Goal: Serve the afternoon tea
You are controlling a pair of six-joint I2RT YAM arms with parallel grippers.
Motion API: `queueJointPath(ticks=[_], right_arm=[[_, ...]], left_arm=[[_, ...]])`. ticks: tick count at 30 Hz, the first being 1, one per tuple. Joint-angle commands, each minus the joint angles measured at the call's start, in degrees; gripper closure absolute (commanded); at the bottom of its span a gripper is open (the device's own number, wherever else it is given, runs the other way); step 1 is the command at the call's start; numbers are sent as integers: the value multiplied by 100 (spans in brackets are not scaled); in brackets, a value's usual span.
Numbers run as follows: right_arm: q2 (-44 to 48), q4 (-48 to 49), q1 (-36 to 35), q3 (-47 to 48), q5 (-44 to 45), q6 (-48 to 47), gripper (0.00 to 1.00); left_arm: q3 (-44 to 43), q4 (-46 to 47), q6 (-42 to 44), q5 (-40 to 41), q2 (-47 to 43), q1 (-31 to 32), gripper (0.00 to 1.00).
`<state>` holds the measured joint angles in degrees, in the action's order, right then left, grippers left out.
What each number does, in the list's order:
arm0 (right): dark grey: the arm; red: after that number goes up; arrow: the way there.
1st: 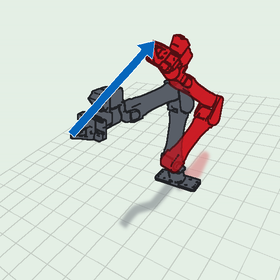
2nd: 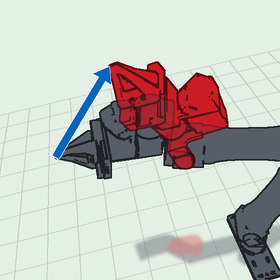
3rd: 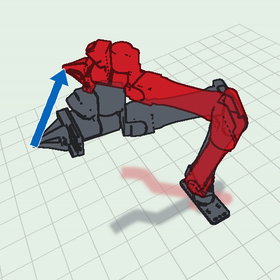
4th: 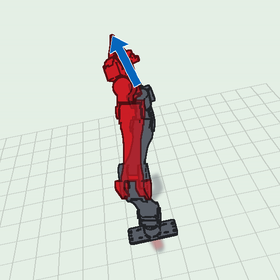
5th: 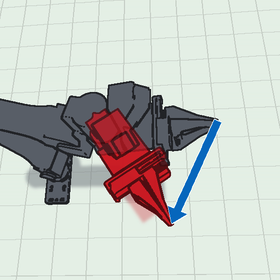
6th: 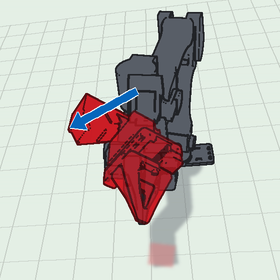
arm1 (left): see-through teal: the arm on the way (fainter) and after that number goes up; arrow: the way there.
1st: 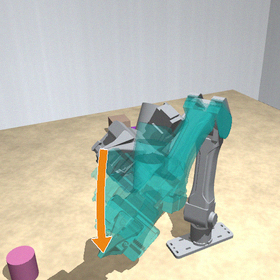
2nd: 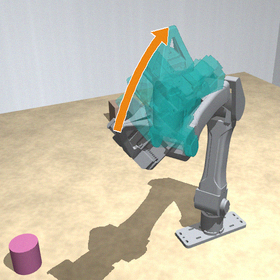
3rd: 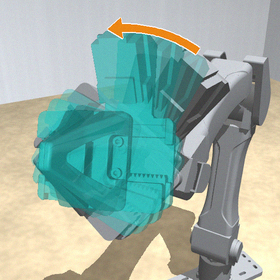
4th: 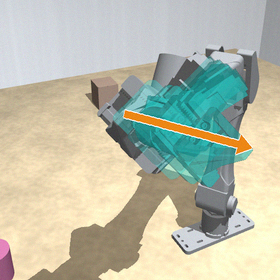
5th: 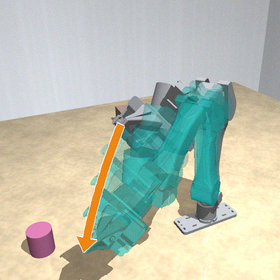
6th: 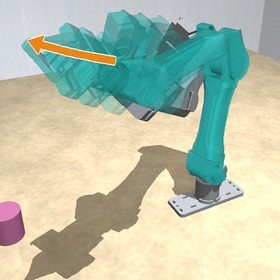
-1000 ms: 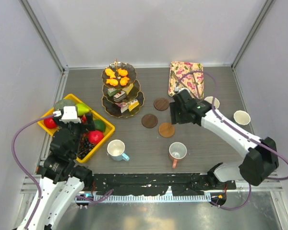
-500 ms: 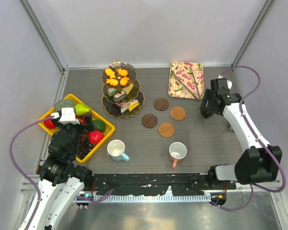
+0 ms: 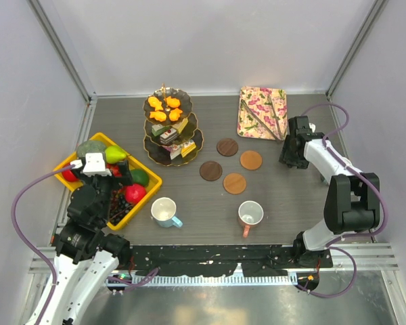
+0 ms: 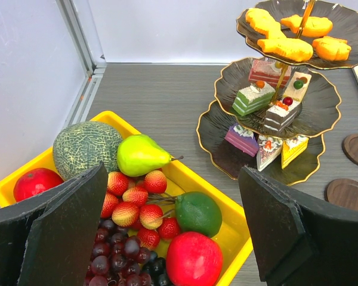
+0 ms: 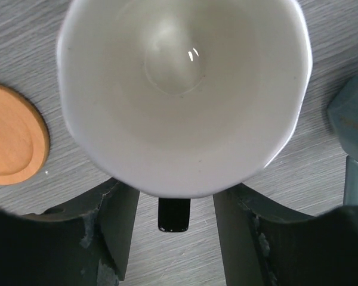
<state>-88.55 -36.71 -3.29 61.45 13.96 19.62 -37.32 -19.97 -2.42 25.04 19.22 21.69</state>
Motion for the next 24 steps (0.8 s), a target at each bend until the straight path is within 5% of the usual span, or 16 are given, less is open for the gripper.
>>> queueJointPath(ticks=[1,14,24], right_arm=[[-4,349,48,-80,177,-19,47],[487,164,-145,270,380,-344,90],[673,524,-1392,1167,-402,-1468,95]], left_arm=[[23,300,66,71,-24,28,1],[14,300,75,63,29,37,1],[14,292,83,80,38,37,1]])
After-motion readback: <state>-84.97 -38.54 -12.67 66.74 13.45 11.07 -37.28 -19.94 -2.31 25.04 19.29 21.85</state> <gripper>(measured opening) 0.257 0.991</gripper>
